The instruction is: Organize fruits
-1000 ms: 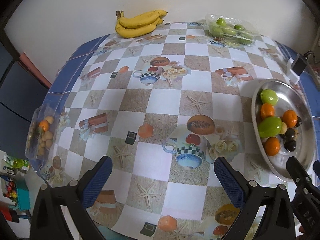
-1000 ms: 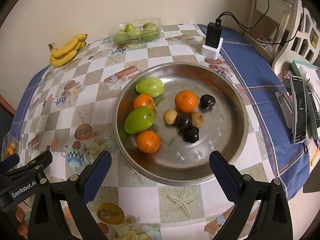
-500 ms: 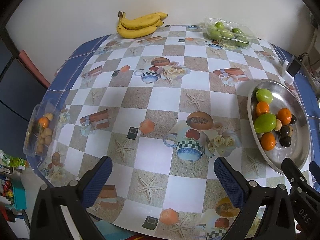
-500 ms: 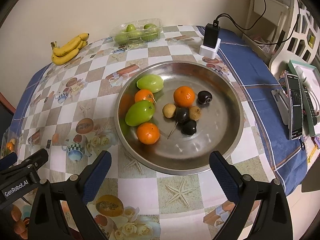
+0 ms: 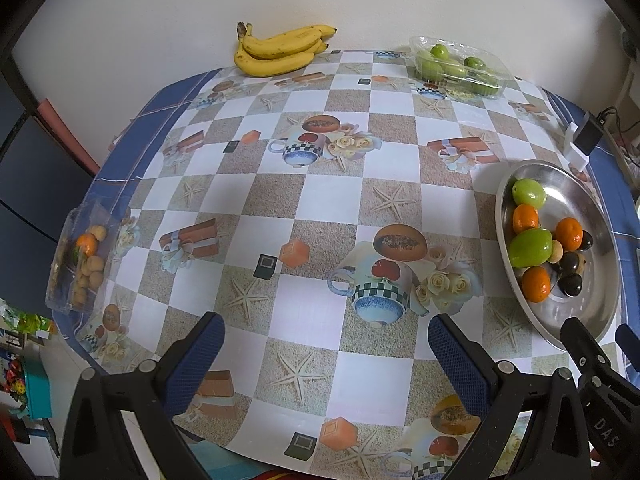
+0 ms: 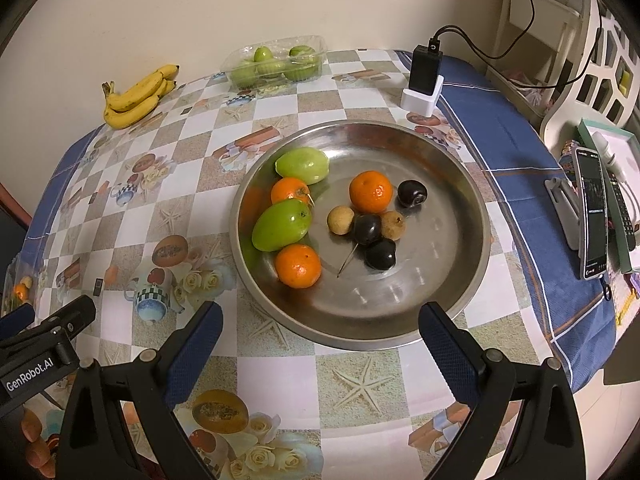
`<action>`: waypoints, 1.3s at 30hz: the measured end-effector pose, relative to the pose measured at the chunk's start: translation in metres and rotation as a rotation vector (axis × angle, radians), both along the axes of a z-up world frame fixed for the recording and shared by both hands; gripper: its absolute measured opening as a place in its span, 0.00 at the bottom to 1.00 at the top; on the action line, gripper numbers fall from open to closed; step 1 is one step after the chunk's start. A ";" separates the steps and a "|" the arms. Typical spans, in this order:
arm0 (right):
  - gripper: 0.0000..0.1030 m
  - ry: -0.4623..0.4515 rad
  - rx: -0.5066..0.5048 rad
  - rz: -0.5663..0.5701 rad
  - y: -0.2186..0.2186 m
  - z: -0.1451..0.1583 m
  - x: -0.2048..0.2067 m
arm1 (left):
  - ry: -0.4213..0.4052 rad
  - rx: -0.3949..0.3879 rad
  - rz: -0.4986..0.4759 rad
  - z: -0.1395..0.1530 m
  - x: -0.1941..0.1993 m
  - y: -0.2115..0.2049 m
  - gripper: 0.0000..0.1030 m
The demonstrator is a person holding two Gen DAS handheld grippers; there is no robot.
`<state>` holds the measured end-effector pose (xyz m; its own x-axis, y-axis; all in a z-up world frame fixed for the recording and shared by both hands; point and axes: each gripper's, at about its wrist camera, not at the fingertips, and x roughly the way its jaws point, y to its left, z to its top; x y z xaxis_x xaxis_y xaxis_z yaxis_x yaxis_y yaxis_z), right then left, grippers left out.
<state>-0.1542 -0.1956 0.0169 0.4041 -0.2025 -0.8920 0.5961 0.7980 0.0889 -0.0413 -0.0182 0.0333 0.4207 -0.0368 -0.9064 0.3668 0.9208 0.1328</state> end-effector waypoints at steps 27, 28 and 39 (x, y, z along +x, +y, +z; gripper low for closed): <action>0.96 0.007 0.000 0.010 0.003 -0.001 0.003 | -0.001 -0.001 0.002 0.001 0.002 0.001 1.00; 0.96 0.007 0.000 0.009 0.003 -0.001 0.003 | 0.000 -0.001 0.002 0.001 0.002 0.001 1.00; 0.96 0.017 0.005 0.012 0.002 -0.003 0.003 | 0.000 0.000 0.005 0.001 0.002 0.001 1.00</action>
